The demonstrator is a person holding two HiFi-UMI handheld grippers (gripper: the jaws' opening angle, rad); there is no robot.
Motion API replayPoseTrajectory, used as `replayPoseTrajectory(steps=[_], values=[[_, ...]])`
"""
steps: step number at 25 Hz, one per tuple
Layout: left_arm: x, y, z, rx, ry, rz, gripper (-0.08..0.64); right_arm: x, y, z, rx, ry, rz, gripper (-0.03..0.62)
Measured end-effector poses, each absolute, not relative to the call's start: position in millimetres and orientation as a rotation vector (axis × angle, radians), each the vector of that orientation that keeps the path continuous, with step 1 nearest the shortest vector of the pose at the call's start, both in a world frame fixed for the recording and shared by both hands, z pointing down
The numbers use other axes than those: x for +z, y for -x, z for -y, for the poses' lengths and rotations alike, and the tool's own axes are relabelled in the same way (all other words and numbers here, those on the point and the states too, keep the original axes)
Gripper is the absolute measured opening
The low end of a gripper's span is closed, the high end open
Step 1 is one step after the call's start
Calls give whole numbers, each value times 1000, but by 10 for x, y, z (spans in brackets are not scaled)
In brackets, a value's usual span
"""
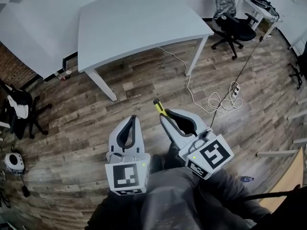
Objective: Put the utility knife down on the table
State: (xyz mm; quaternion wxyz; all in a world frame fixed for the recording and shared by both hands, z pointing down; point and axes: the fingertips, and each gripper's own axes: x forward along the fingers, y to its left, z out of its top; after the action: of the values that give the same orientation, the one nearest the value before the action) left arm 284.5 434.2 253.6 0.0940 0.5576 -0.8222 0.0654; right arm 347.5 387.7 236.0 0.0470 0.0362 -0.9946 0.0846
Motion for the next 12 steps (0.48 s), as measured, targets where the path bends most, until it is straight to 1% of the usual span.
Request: replayPoseTrajectory(steps=[8, 12], values=[[2656, -2592, -3775, 277, -1642, 2389, 2, 2511, -3199, -3331, 310, -98, 3021, 52], [2712, -2341, -3339, 282, -1613, 2405, 2, 2559, -2983, -2925, 320, -80, 3019, 52]])
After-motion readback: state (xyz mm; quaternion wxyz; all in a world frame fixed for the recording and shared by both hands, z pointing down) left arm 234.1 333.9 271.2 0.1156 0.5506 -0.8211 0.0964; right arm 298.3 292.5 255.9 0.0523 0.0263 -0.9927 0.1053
